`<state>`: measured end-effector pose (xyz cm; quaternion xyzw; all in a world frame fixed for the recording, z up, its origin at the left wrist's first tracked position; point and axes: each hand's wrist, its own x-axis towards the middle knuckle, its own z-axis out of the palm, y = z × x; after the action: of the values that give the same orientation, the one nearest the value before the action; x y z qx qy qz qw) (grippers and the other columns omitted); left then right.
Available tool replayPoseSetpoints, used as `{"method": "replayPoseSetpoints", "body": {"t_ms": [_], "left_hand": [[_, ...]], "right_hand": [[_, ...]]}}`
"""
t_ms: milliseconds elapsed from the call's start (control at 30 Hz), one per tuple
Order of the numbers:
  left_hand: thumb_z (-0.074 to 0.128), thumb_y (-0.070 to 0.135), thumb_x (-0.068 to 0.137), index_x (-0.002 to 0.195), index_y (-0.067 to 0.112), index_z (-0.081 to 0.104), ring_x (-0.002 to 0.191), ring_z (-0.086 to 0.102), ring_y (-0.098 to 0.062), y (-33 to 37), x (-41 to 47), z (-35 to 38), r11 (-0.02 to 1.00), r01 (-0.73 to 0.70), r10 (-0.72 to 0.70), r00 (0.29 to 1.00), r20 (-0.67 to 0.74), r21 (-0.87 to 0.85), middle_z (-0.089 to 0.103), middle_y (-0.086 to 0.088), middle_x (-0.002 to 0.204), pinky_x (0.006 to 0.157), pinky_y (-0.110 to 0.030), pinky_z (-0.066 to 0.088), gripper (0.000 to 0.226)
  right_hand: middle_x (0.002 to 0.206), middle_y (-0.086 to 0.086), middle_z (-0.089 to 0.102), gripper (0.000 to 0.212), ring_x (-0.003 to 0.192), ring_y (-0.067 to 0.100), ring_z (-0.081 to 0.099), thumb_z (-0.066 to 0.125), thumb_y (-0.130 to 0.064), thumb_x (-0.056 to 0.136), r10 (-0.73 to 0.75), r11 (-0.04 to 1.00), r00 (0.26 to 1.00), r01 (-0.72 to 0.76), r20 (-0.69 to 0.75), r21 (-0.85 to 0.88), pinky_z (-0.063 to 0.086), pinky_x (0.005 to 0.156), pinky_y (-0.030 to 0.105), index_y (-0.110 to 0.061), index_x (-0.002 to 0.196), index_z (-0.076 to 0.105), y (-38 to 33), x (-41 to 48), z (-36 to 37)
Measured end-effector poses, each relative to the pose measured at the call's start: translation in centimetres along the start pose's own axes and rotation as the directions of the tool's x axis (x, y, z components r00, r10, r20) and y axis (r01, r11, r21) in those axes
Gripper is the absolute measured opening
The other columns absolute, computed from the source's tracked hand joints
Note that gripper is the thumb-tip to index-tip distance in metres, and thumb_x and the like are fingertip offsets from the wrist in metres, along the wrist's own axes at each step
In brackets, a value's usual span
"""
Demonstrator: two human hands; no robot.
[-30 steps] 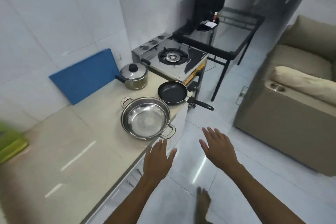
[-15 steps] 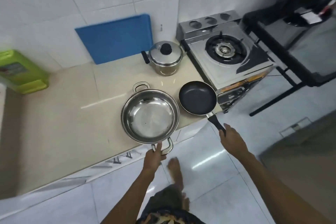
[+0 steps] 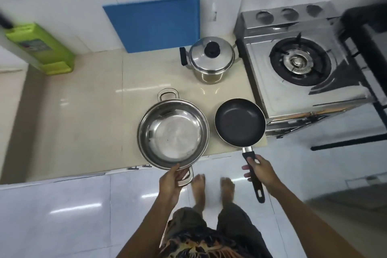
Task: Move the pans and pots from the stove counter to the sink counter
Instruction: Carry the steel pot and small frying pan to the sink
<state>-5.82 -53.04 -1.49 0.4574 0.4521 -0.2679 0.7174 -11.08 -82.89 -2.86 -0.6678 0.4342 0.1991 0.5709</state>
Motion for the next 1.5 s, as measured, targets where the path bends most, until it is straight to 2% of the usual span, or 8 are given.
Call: {"method": "replayPoseSetpoints", "body": {"t_ms": [133,233,300,433,533,700,867,1500], "left_hand": [[0.06,0.008,0.1,0.122,-0.006,0.067,0.115,0.071,-0.037,-0.8,-1.0,0.6,0.999,-0.051,0.05,0.997,-0.059,-0.007,0.078,-0.023,0.113,0.065,-0.035,0.064,0.027],[0.06,0.008,0.1,0.117,-0.002,0.07,0.112,0.072,-0.035,-1.3,-2.2,0.7,0.994,-0.08,0.073,0.993,-0.096,-0.073,0.082,-0.016,0.099,0.082,-0.042,0.062,0.022],[0.061,0.01,0.099,0.112,0.0,0.071,0.108,0.073,-0.034,-1.5,-3.3,0.4,0.985,-0.135,0.119,0.983,-0.142,-0.11,0.083,-0.013,0.093,0.097,-0.049,0.057,0.019],[0.063,0.014,0.098,0.109,0.001,0.074,0.095,0.08,-0.024,-1.1,-5.8,-1.9,0.944,-0.273,0.224,0.943,-0.246,-0.187,0.083,-0.012,0.097,0.079,-0.037,0.061,0.02],[0.067,0.016,0.094,0.109,0.0,0.076,0.1,0.079,-0.024,0.2,-8.0,-5.0,0.896,-0.371,0.286,0.903,-0.32,-0.244,0.082,-0.015,0.103,0.093,-0.041,0.057,0.024],[0.069,0.017,0.091,0.108,-0.001,0.076,0.101,0.079,-0.025,3.0,-11.8,-12.6,0.797,-0.521,0.36,0.816,-0.452,-0.306,0.082,-0.016,0.103,0.069,-0.031,0.063,0.026],[0.07,0.02,0.09,0.11,0.0,0.075,0.098,0.079,-0.023,5.6,-14.4,-21.5,0.734,-0.603,0.382,0.746,-0.545,-0.312,0.082,-0.015,0.103,0.084,-0.038,0.061,0.029],[0.07,0.025,0.087,0.104,0.003,0.077,0.091,0.081,-0.02,13.3,-21.4,-54.9,0.651,-0.695,0.347,0.629,-0.696,-0.304,0.083,-0.014,0.097,0.074,-0.035,0.055,0.029]], "right_hand": [[0.078,0.012,0.069,0.015,0.054,0.02,0.061,0.053,-0.023,0.104,-0.094,0.996,0.995,0.094,-0.022,-0.003,0.055,0.051,0.031,-0.016,0.111,0.064,0.6,-0.3,-0.6],[0.074,0.013,0.067,0.015,0.052,0.019,0.056,0.053,-0.022,0.104,-0.193,0.979,0.981,0.191,-0.018,-0.076,0.047,0.045,0.03,-0.015,0.11,0.064,-0.4,-0.2,-1.1],[0.076,0.015,0.068,0.014,0.053,0.021,0.056,0.053,-0.023,0.104,-0.255,0.957,0.966,0.258,0.035,-0.134,0.046,0.045,0.03,-0.016,0.11,0.064,-1.9,-0.3,-1.0],[0.074,0.013,0.065,0.015,0.05,0.02,0.051,0.051,-0.023,0.105,-0.373,0.891,0.905,0.411,0.203,-0.194,0.045,0.043,0.031,-0.014,0.104,0.064,-6.3,-0.5,1.1],[0.069,0.009,0.062,0.017,0.047,0.018,0.047,0.052,-0.021,0.104,-0.423,0.85,0.849,0.493,0.316,-0.187,0.042,0.044,0.033,-0.017,0.092,0.065,-10.0,-1.1,4.5],[0.064,0.006,0.061,0.022,0.043,0.02,0.046,0.054,-0.023,0.102,-0.471,0.774,0.744,0.606,0.474,-0.183,0.042,0.042,0.032,-0.017,0.083,0.063,-14.5,-4.1,12.7],[0.063,0.004,0.063,0.019,0.044,0.019,0.048,0.055,-0.022,0.102,-0.464,0.736,0.655,0.66,0.597,-0.152,0.042,0.041,0.031,-0.017,0.089,0.068,-17.2,-9.6,22.9],[0.064,0.007,0.061,0.026,0.048,0.016,0.048,0.053,-0.018,0.1,-0.384,0.726,0.509,0.682,0.771,-0.089,0.041,0.04,0.029,-0.005,0.083,0.067,-16.8,-31.0,59.7]]}}
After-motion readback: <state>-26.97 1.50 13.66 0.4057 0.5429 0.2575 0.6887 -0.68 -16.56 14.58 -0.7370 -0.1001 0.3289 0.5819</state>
